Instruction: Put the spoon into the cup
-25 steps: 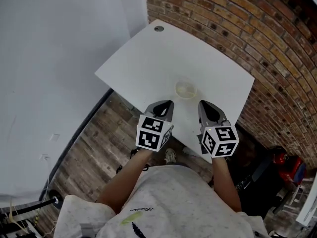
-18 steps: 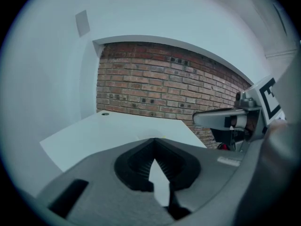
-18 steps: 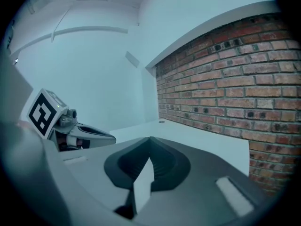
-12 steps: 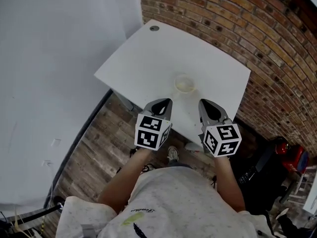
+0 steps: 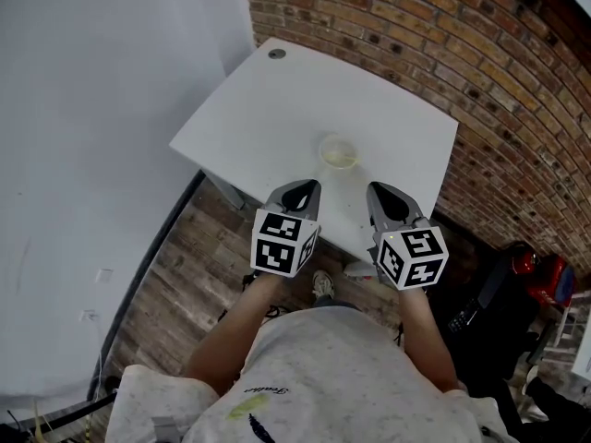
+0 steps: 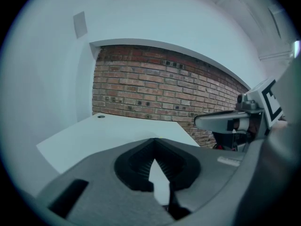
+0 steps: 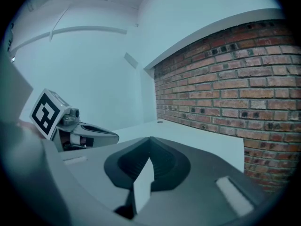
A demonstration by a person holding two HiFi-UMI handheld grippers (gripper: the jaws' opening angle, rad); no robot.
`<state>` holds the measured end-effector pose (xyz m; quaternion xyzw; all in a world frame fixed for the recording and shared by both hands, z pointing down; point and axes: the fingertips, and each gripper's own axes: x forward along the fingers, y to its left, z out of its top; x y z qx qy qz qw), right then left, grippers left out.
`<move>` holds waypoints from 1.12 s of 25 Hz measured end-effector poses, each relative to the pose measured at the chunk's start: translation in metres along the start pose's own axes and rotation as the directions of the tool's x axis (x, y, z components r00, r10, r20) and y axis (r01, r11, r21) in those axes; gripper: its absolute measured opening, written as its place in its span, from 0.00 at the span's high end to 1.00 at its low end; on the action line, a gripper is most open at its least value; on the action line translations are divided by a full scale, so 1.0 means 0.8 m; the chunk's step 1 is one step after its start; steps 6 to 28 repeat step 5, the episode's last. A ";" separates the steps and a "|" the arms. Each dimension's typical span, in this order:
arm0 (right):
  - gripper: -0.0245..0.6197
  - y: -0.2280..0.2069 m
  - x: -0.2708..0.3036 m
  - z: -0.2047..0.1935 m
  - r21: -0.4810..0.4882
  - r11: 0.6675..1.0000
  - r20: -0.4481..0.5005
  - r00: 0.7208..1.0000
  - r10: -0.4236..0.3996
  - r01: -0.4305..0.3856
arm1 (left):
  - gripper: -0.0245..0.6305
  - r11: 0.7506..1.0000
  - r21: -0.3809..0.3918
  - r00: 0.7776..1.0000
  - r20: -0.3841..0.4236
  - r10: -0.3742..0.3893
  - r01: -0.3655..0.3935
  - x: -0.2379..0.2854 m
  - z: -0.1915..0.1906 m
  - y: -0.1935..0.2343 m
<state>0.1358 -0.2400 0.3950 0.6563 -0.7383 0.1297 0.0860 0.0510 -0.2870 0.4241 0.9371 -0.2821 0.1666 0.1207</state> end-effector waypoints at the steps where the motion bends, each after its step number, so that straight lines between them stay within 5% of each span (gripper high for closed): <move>1: 0.95 0.001 0.000 0.000 0.001 1.000 -0.001 1.000 -0.001 0.001 | 0.97 1.000 0.001 1.000 0.000 -0.001 0.001 -0.001 0.000 0.000; 28: 0.95 0.005 -0.001 -0.002 0.002 1.000 -0.003 1.000 -0.003 0.003 | 0.97 1.000 0.001 1.000 0.001 -0.003 0.003 -0.003 0.001 0.002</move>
